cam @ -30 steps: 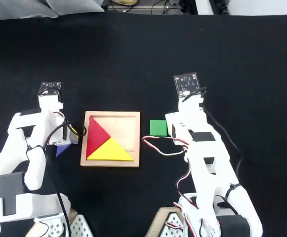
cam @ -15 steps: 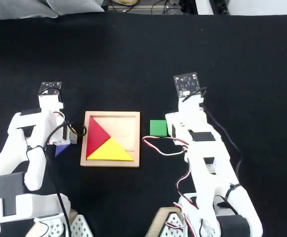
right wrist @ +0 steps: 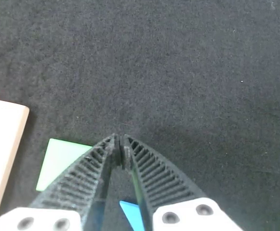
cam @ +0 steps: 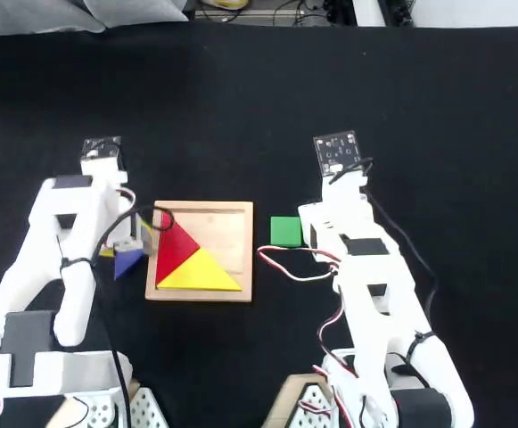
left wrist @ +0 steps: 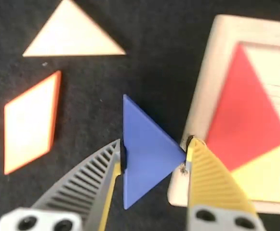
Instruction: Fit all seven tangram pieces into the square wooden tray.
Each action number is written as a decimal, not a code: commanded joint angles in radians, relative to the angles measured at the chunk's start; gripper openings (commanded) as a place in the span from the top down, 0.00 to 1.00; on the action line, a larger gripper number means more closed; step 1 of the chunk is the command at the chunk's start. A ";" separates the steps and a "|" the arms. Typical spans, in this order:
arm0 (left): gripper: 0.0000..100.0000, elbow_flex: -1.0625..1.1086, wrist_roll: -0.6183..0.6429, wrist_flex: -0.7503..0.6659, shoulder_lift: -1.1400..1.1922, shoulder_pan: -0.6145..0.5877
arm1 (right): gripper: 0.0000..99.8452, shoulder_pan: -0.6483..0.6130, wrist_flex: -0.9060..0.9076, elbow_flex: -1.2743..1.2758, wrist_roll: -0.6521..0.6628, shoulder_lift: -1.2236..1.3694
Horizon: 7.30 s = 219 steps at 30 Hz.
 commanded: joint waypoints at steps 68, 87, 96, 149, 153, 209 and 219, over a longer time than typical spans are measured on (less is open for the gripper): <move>0.78 -0.185 1.146 -0.339 0.206 0.478 | 0.99 0.204 -0.023 -0.044 -0.121 -0.038; 0.78 -0.205 1.169 -0.331 0.207 0.533 | 0.99 0.199 -0.023 -0.044 -0.121 -0.036; 0.77 -0.203 1.172 -0.331 0.207 0.529 | 0.99 0.199 -0.023 -0.044 -0.121 -0.036; 0.56 -0.289 1.194 -0.315 0.311 0.545 | 0.99 0.199 -0.021 -0.045 -0.120 -0.036; 0.56 -0.341 1.188 -0.204 0.307 0.541 | 0.99 0.199 -0.021 -0.045 -0.120 -0.036; 0.94 -0.130 -0.681 0.569 -0.835 -0.375 | 0.99 0.199 -0.023 -0.045 -0.120 -0.030; 0.93 0.179 -0.729 0.342 -0.845 -0.409 | 0.99 0.199 -0.023 -0.041 -0.120 -0.030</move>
